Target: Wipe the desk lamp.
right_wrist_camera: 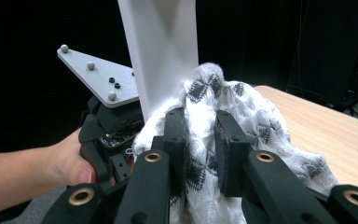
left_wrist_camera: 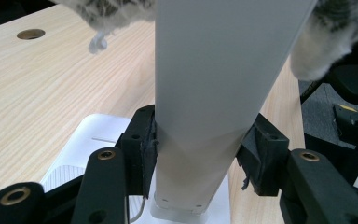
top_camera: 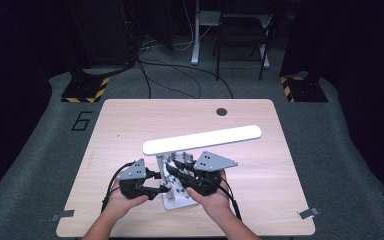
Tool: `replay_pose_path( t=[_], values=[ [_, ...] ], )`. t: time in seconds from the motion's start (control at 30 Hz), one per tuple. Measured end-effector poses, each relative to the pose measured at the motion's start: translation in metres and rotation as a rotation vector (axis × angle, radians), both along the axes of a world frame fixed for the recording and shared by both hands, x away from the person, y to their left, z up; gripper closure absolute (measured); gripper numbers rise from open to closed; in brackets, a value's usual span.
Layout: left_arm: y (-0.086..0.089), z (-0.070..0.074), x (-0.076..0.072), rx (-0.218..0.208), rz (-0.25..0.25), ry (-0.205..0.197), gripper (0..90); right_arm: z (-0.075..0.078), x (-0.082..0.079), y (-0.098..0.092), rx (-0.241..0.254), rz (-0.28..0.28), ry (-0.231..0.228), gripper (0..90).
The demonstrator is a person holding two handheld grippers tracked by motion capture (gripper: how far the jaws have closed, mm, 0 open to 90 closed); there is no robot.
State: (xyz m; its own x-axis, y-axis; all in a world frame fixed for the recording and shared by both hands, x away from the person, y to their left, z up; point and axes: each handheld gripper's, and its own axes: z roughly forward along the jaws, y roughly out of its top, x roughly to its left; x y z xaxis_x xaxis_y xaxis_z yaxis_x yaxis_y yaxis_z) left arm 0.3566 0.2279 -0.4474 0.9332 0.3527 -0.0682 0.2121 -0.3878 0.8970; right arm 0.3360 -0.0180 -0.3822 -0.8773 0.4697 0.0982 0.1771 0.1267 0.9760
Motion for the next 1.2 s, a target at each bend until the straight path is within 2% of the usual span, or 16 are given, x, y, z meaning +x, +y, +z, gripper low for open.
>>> replay_pose_path(
  t=[0.13,0.23,0.37,0.4,0.43,0.53,0.67,0.7,0.73,0.8,0.83,1.0,1.1,1.2],
  values=[
    [-0.001,0.000,-0.001,0.008,0.002,-0.012,51.6,-0.007,0.000,0.000,-0.006,-0.012,0.022,76.7],
    [-0.002,0.001,-0.002,0.014,0.012,-0.013,51.7,-0.005,-0.002,0.001,0.001,-0.018,0.001,76.8],
    [-0.002,0.001,-0.002,0.017,0.015,-0.013,51.8,0.007,-0.007,0.001,0.046,-0.021,-0.036,76.8],
    [-0.003,0.001,-0.003,0.022,0.017,-0.012,51.9,0.015,-0.010,0.001,0.069,-0.028,-0.062,76.8],
    [-0.003,0.001,-0.003,0.022,0.017,-0.012,52.0,0.018,-0.011,0.001,0.077,-0.027,-0.069,76.7],
    [-0.005,0.002,-0.004,0.029,0.034,-0.018,52.1,0.025,-0.012,0.001,0.090,-0.027,-0.090,76.7],
    [-0.006,0.003,-0.004,0.039,0.033,-0.018,52.2,0.036,-0.015,0.000,0.096,-0.032,-0.110,76.6],
    [-0.006,0.003,-0.003,0.043,0.034,-0.028,52.2,0.036,-0.015,0.000,0.096,-0.032,-0.110,76.6],
    [-0.007,0.003,-0.004,0.035,0.037,-0.013,52.3,0.036,-0.014,0.000,0.094,-0.028,-0.110,76.7],
    [-0.006,0.004,-0.003,0.049,0.032,-0.013,52.3,0.032,-0.012,0.000,0.106,-0.020,-0.100,76.7],
    [-0.007,0.004,-0.004,0.050,0.033,-0.009,52.3,0.026,-0.012,0.000,0.092,-0.010,-0.074,76.7],
    [-0.008,0.005,-0.003,0.058,0.033,-0.018,52.4,0.017,-0.012,-0.002,0.080,-0.013,-0.055,76.8],
    [-0.009,0.004,-0.004,0.057,0.034,-0.023,52.4,0.020,-0.013,-0.002,0.100,-0.015,-0.071,76.8],
    [-0.010,0.004,-0.005,0.048,0.041,-0.020,52.5,0.031,-0.019,-0.004,0.143,-0.025,-0.107,76.9]
  ],
)
